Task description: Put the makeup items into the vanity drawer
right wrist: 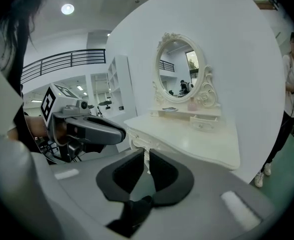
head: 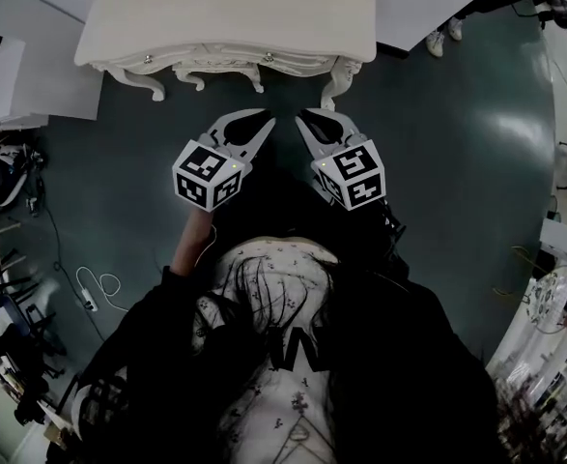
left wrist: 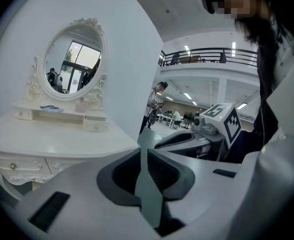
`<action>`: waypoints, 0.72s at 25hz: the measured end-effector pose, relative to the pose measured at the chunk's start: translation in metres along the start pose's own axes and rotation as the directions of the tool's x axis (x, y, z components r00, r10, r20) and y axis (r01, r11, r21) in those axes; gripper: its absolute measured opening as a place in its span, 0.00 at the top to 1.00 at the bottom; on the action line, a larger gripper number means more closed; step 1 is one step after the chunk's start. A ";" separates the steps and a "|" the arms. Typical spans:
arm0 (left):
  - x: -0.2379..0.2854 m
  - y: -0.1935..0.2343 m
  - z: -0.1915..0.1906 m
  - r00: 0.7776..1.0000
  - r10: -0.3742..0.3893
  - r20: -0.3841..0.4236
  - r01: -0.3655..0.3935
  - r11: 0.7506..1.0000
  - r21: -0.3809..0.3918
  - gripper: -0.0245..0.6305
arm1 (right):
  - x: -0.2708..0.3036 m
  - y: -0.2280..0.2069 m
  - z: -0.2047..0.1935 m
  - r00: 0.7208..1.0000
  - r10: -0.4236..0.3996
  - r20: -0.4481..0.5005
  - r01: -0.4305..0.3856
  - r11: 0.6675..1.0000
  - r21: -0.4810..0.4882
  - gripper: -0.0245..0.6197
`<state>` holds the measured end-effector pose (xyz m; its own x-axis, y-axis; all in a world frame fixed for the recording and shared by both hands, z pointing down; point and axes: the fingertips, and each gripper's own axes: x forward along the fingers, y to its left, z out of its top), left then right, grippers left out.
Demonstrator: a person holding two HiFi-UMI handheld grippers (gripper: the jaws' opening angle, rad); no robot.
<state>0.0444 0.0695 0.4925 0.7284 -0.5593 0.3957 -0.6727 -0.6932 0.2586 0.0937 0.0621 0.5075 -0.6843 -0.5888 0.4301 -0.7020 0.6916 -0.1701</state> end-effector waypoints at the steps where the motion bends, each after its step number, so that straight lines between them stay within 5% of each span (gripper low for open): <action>1: -0.004 -0.001 0.000 1.000 0.010 0.003 -0.010 1.000 0.003 0.90 | -0.001 0.003 -0.001 1.000 0.003 0.003 -0.003 1.000 0.000 0.90; 18: -0.065 0.014 -0.008 0.997 0.080 -0.003 -0.080 0.997 0.020 0.90 | 0.020 0.059 0.010 0.997 0.069 0.044 -0.069 0.998 0.012 0.92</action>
<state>-0.0139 0.0999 0.4778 0.6719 -0.6118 0.4175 -0.7262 -0.6551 0.2088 0.0362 0.0869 0.4973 -0.7388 -0.5576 0.3784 -0.6552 0.7257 -0.2100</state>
